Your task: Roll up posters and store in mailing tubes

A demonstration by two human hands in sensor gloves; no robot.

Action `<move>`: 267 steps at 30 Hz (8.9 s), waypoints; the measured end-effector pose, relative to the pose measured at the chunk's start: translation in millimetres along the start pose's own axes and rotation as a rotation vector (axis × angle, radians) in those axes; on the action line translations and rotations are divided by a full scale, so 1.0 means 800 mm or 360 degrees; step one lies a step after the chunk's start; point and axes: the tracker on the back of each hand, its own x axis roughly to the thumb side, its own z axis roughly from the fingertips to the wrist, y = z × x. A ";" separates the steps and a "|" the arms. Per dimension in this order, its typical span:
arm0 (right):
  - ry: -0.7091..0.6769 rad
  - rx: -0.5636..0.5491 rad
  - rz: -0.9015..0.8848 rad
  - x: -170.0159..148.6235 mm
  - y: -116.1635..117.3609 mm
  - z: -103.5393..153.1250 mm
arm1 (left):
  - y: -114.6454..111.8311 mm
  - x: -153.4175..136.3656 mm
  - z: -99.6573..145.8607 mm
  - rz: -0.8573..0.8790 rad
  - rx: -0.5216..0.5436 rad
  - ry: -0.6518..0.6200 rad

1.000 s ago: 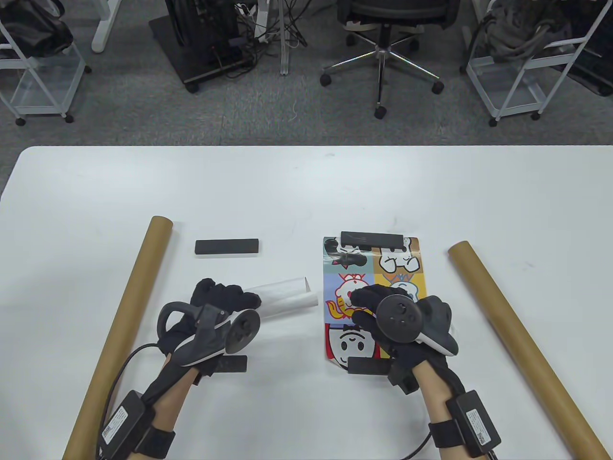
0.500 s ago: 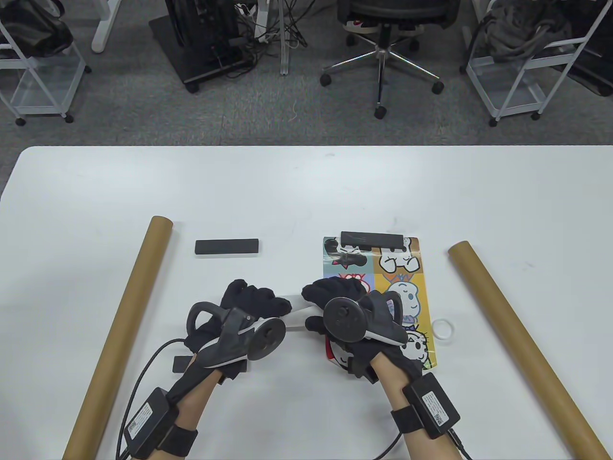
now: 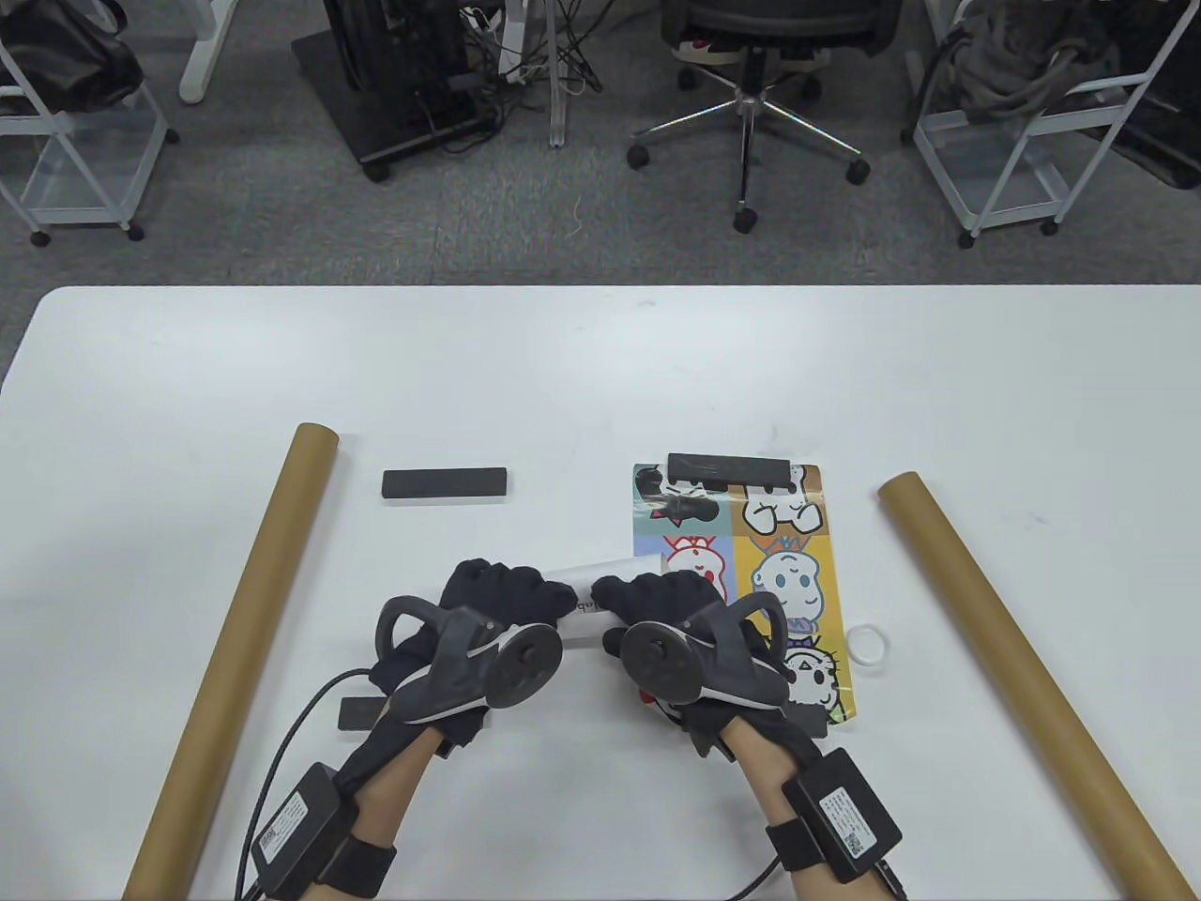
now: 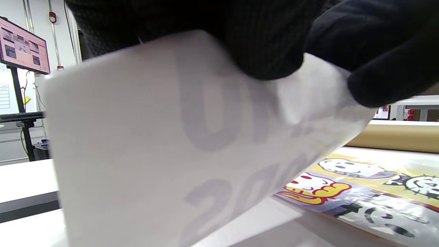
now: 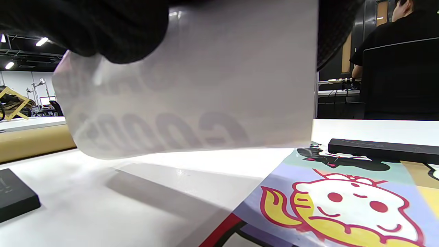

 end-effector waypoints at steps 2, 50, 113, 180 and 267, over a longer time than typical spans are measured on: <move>0.0005 0.0013 0.0044 0.002 0.001 0.000 | -0.001 0.001 0.000 0.0025 -0.0006 -0.0007; 0.0052 -0.0097 0.0008 -0.003 -0.004 0.002 | -0.021 0.004 0.008 -0.0145 0.0033 0.0010; 0.0033 0.0031 0.0134 0.012 0.006 -0.008 | -0.022 0.000 0.009 -0.0315 -0.0049 0.0030; 0.0105 0.0077 0.0047 -0.004 0.009 0.002 | -0.034 0.000 0.008 -0.0241 -0.0082 0.0016; 0.0167 0.0016 0.0155 0.002 0.006 0.004 | -0.030 -0.001 0.010 -0.0290 -0.0050 0.0040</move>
